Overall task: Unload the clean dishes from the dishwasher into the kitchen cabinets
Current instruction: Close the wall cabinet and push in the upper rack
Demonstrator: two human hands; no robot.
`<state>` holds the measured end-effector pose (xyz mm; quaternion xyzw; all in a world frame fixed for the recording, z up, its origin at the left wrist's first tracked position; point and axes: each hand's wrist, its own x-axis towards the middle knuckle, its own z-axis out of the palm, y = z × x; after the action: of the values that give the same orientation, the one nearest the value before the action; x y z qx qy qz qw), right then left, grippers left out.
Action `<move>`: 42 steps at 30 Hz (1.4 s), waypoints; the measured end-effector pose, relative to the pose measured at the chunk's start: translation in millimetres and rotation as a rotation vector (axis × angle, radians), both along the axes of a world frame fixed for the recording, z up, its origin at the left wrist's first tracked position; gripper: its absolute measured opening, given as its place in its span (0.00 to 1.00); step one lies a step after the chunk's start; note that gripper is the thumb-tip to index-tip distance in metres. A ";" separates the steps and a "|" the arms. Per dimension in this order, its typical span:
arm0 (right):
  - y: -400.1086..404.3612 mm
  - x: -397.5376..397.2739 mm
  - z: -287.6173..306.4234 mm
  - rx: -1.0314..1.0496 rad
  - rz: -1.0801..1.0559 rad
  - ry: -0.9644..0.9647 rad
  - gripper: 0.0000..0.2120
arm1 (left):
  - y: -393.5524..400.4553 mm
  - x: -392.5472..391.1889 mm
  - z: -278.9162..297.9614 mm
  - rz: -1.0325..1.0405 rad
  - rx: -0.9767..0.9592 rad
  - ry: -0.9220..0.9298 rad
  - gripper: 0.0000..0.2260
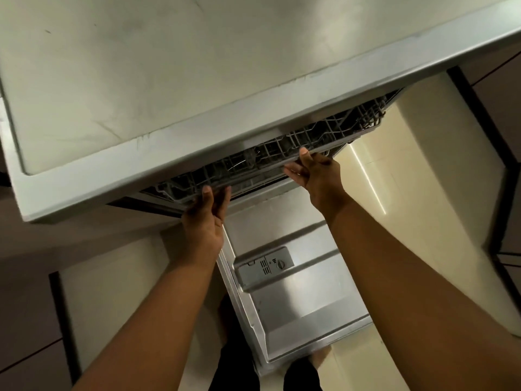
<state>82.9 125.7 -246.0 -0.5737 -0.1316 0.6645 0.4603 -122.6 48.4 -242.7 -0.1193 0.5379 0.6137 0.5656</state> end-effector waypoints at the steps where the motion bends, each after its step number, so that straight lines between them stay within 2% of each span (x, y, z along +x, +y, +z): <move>1: 6.8 -1.6 -0.3 -0.005 -0.002 0.013 0.07 | 5.3 -0.8 0.3 -0.002 -0.004 0.009 0.18; 4: 23.6 -8.7 3.9 -0.087 -0.086 0.092 0.13 | 22.6 -4.8 0.2 0.008 0.007 0.031 0.18; 6: 30.7 -12.2 5.0 -0.072 -0.071 0.035 0.09 | 31.0 -7.7 -1.3 0.022 0.015 0.054 0.18; 8: 30.0 -15.2 3.5 -0.022 -0.004 -0.061 0.11 | 33.8 -10.6 -4.4 -0.003 0.012 0.084 0.18; 12: 23.7 -14.7 1.3 -0.017 0.011 -0.087 0.21 | 29.7 -8.8 -6.3 -0.191 0.022 0.190 0.08; 15: 21.2 -14.4 1.3 -0.002 0.037 -0.146 0.24 | 24.5 -3.1 -1.8 -0.271 -0.018 0.337 0.13; 18: 3.1 -11.4 0.2 0.015 0.100 -0.141 0.16 | 10.0 4.7 -3.2 -0.354 -0.094 0.468 0.19; 19: -7.1 -8.0 -3.4 0.041 0.137 -0.199 0.16 | 2.0 7.5 -7.1 -0.420 -0.116 0.551 0.19; 22: -36.5 4.9 -20.8 0.173 0.289 -0.509 0.29 | -20.9 12.3 -23.7 -0.672 -0.096 0.876 0.19; 24: -51.5 14.2 -32.4 0.250 0.389 -0.696 0.28 | -32.7 15.6 -35.6 -0.808 -0.072 1.040 0.20; 27: -66.6 28.6 -51.1 0.364 0.597 -1.112 0.26 | -41.3 19.3 -54.1 -0.991 -0.100 1.249 0.23; 29: -71.3 34.2 -67.4 0.429 0.725 -1.295 0.27 | -41.9 18.7 -69.8 -1.081 -0.112 1.352 0.25; 32: -64.3 34.3 -95.2 0.491 0.880 -1.409 0.29 | -38.0 13.5 -93.7 -1.190 -0.120 1.444 0.27; 36: -35.9 23.3 -136.7 0.505 1.023 -1.458 0.34 | -20.5 9.6 -130.9 -1.332 -0.132 1.578 0.31; 42: 9.6 -3.6 -185.9 0.624 1.267 -1.577 0.37 | 22.9 15.8 -173.9 -1.448 -0.161 1.618 0.35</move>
<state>79.3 135.4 -431.9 -0.5257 -0.8334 0.1596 -0.0591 -106.8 71.3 -416.6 0.6284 0.7324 -0.0053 0.2620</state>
